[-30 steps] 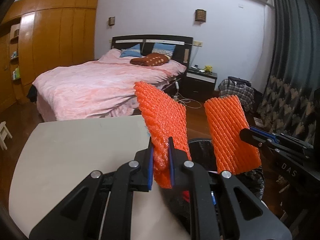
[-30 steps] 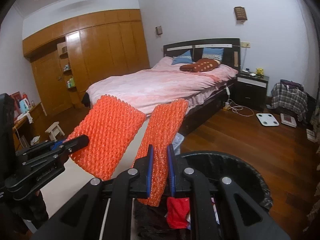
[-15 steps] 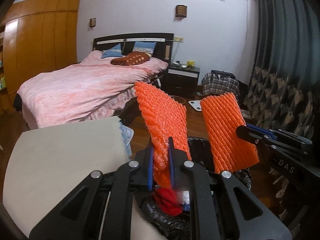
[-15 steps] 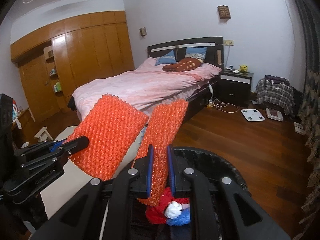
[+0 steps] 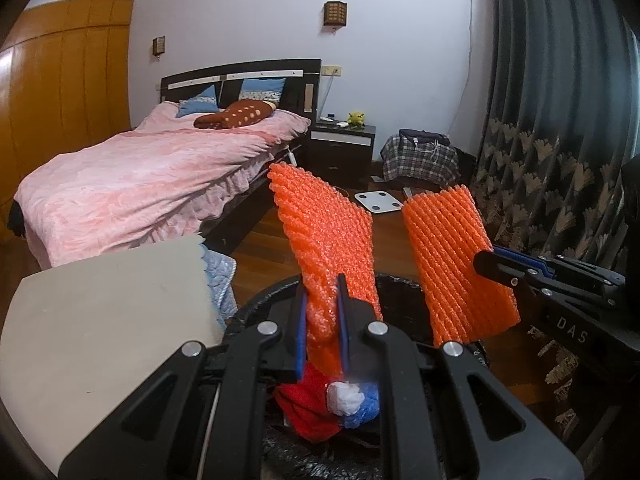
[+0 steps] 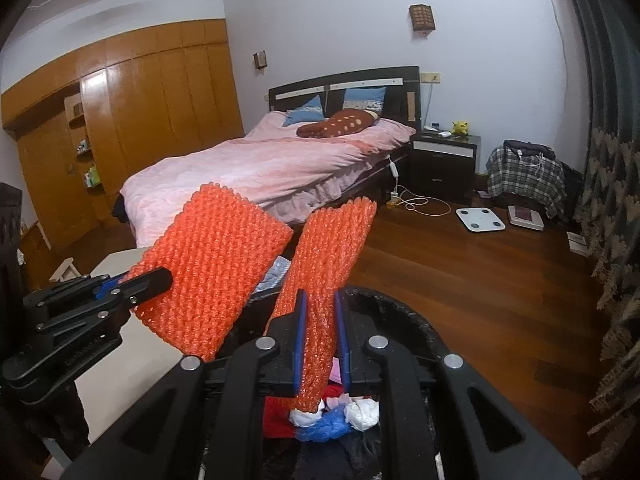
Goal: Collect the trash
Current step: 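Lift both orange mesh pads and carry them over the trash bin, then open both tools to drop the orange mesh pads into the bin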
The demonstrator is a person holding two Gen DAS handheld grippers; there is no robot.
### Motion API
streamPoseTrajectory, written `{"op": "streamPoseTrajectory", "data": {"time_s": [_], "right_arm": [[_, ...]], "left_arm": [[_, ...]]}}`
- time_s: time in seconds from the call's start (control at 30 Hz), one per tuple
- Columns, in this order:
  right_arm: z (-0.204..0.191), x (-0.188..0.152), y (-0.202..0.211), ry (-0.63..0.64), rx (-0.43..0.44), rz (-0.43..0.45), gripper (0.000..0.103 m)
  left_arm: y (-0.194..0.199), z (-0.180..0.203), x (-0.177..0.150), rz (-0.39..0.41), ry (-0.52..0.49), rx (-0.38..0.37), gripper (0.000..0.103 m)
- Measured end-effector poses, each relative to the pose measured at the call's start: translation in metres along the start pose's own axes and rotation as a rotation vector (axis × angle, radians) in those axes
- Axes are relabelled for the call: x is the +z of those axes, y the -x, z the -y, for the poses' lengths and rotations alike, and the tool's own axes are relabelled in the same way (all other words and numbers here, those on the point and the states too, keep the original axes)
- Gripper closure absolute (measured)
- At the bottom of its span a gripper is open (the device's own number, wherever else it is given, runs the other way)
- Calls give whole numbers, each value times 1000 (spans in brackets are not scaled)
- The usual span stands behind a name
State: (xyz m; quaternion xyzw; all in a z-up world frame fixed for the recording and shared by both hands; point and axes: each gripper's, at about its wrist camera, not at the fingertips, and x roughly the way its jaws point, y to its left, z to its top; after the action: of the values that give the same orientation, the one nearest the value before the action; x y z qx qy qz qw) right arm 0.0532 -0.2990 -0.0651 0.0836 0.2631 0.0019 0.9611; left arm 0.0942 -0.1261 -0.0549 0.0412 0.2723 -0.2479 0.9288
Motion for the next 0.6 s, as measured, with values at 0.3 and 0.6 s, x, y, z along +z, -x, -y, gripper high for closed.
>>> {"op": "streamPoseTrajectory", "data": {"time_s": [0.3, 0.6], "right_arm": [[6, -6, -2, -17, -32, -15, 89], [19, -15, -14, -39, -50, -46, 89]], "left_arm": [[-19, 12, -6, -28, -22, -25, 91], [-45, 19, -16, -62, -40, -40, 91]]}}
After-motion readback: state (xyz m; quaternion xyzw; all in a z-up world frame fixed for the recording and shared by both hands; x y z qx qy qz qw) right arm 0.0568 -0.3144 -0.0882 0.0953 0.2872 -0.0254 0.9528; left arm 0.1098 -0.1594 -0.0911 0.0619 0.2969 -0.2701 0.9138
